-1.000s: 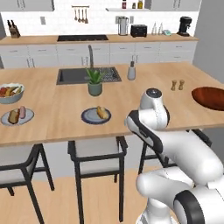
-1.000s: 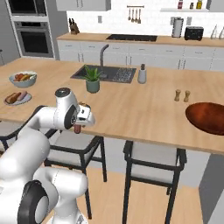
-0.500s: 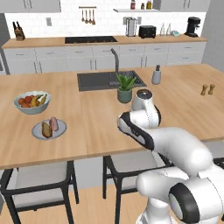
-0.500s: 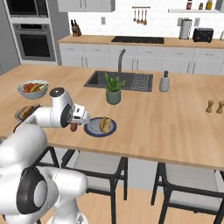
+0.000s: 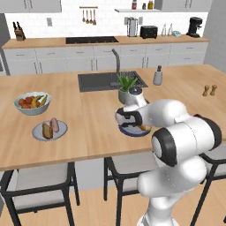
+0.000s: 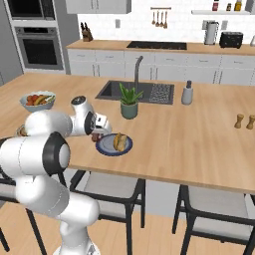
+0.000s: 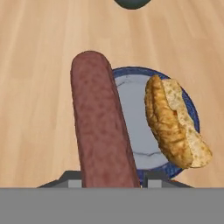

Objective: Place one bun and one sausage from the bowl on each plate.

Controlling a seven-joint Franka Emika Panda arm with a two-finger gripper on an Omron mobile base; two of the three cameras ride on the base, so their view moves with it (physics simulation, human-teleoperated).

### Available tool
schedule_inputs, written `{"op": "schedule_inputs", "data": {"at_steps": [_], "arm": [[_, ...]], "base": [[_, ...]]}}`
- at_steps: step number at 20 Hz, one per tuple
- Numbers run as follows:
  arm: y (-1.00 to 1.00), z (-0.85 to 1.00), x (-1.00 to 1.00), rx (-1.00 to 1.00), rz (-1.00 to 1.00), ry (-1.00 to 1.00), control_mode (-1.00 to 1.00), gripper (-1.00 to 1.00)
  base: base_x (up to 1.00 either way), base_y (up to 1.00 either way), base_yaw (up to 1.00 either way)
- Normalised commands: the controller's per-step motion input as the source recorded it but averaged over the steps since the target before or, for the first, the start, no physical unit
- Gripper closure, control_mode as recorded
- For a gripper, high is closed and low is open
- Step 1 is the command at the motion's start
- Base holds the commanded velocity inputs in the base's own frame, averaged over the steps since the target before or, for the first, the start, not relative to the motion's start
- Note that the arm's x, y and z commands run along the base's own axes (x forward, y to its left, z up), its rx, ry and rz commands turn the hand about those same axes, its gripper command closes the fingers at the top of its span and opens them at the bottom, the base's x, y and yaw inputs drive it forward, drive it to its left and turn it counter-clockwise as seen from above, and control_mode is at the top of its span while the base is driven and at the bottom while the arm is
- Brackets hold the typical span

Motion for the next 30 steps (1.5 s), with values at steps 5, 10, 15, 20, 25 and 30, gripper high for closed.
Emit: {"op": "schedule_inputs", "data": {"at_steps": [5, 10, 15, 20, 25, 30], "arm": [[-0.23, -0.34, 0.1, -0.08, 0.01, 0.08, -1.0, 1.0], [0.0, -0.28, 0.03, -0.07, 0.0, 0.01, -1.0, -1.0], [0.0, 0.0, 0.0, 0.0, 0.0, -0.01, -1.0, -1.0], [-0.16, 0.07, -0.1, 0.01, 0.0, -0.01, -1.0, -1.0], [-0.79, 0.92, -0.94, 0.18, 0.02, -0.35, -1.0, -1.0], [-0.71, 0.74, -0.96, 0.14, 0.07, -0.4, -1.0, -1.0]], "base": [[0.0, 0.0, 0.0], [0.0, 0.0, 0.0], [0.0, 0.0, 0.0], [0.0, 0.0, 0.0], [0.0, 0.0, 0.0], [0.0, 0.0, 0.0]]}}
